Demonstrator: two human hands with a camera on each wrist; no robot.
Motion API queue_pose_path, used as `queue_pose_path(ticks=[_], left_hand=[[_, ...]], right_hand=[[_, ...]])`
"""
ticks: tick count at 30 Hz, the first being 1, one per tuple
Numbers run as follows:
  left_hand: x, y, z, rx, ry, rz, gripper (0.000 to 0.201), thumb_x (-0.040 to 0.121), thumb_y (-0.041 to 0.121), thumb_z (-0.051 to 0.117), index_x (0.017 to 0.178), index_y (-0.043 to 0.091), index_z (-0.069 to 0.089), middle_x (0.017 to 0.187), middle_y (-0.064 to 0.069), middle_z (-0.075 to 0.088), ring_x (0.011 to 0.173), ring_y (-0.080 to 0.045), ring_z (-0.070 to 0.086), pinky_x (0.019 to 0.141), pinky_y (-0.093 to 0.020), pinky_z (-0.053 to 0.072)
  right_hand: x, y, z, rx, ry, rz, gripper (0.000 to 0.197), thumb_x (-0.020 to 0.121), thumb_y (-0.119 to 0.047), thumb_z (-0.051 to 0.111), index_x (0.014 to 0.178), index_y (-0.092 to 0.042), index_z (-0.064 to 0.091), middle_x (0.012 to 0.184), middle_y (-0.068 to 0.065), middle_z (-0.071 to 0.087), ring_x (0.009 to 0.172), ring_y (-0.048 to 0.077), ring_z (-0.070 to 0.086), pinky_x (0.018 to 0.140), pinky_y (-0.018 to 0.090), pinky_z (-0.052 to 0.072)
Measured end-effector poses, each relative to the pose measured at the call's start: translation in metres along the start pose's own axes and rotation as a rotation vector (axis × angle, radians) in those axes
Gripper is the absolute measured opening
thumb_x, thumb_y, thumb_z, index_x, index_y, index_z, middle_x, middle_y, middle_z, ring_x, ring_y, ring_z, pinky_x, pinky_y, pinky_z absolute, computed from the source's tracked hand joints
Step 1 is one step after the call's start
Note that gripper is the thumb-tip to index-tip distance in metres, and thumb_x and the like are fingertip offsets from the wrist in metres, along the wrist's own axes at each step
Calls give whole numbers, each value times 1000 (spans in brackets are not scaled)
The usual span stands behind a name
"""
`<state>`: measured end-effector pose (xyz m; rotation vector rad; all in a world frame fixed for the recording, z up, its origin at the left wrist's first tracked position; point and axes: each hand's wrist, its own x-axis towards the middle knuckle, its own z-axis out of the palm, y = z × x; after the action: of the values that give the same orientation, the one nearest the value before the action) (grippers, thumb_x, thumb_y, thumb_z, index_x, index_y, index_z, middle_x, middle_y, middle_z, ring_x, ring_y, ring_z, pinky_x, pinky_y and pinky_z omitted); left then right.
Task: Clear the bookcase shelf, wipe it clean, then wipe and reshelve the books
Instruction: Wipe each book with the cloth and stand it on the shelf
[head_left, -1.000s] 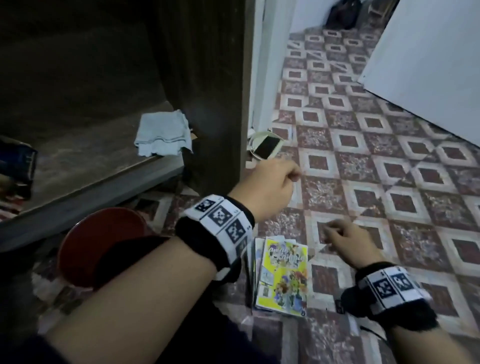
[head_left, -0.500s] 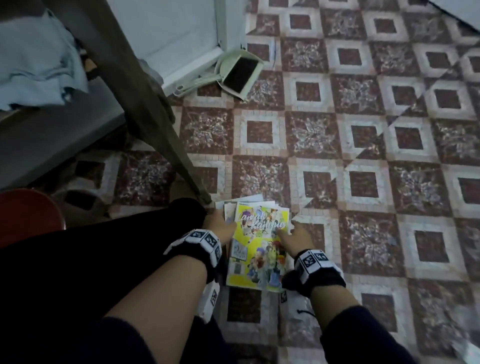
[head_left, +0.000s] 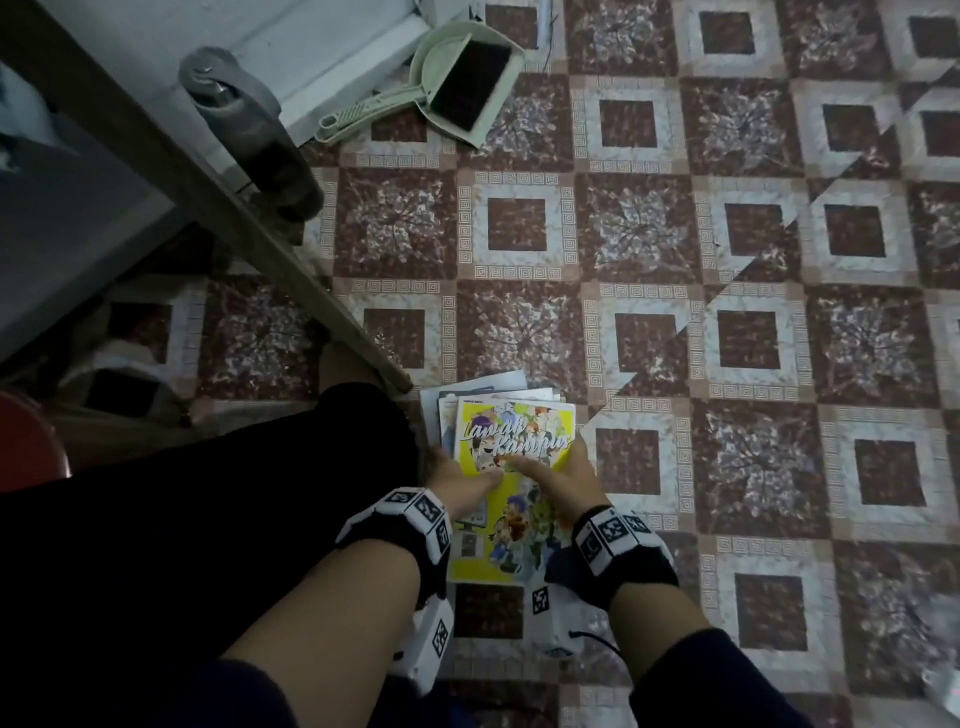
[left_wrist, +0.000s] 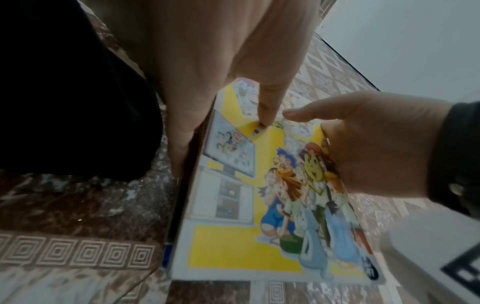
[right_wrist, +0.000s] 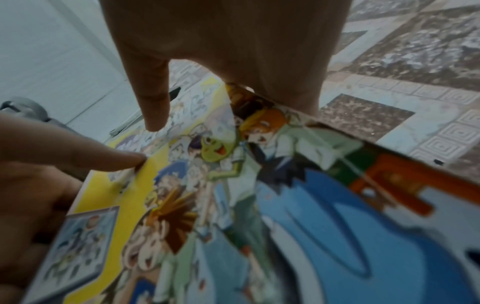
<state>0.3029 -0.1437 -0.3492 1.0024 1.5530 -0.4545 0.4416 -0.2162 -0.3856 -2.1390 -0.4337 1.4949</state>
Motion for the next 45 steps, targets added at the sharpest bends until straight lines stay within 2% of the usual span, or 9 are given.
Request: queue_pose_path(ticks=[5,8,13,20,23,28,36,42,45], left_hand=[[-8,-2,0,84,100,-16,98,90,50,60,153,4,1,161,-12,11,146,-28,21,112,-35,28],[-10,-3,-4,139,74,-45,103,85,60,61,152,3,7,160,-14,12,145,-29,22,110,-36,30],[-17,-7,1,43,-54,-94,117,77,65,65,153,3,0,161,-14,8,147,-30,19,112,-37,29],[-21,0,2,-136,-49,-68,128,71,67,70,153,12,-12,162,-10,3,147,-30,16,114,-44,26],[-31,7,-4,-211,-21,-8,123,74,64,68,153,13,-12,162,-8,4,147,-30,18,113,-44,27],[-58,22,-13,-345,43,121,111,78,65,63,153,14,0,159,-9,18,143,-30,28,111,-42,29],[-153,55,-29,-470,123,354,104,81,74,48,155,17,4,162,-4,11,146,-28,20,114,-44,23],[-265,68,-50,-508,180,690,102,73,81,37,153,23,13,159,3,20,143,-20,26,114,-40,23],[-318,64,-67,-537,243,835,110,61,92,28,146,22,29,145,6,38,124,-12,41,103,-33,31]], right_hand=[[-3,2,8,-103,40,-28,113,55,-67,74,148,-26,23,146,10,38,133,31,39,104,51,40],[-6,2,6,-106,35,-49,107,59,-65,72,146,-22,29,146,9,40,134,30,37,105,49,39],[-11,11,1,2,86,-9,133,41,-74,77,148,-17,24,149,9,38,134,29,41,106,50,40],[-19,17,-12,116,62,94,126,42,-78,79,144,-18,37,144,4,47,126,25,51,103,49,44],[-28,-1,-16,168,55,-5,93,56,-64,82,132,-23,47,131,-5,56,116,18,56,99,41,46],[-49,-27,-23,162,106,-143,94,54,-75,75,133,-32,50,128,-11,61,116,12,58,100,42,47],[-138,-89,-62,157,162,-282,77,88,-70,25,151,-26,27,156,-1,27,140,22,32,113,39,23],[-225,-140,-96,205,289,-550,68,92,-62,18,152,-29,19,157,-10,21,115,-1,40,109,28,18],[-276,-166,-104,156,341,-679,68,92,-61,16,151,-29,22,148,-20,23,124,0,32,110,24,15]])
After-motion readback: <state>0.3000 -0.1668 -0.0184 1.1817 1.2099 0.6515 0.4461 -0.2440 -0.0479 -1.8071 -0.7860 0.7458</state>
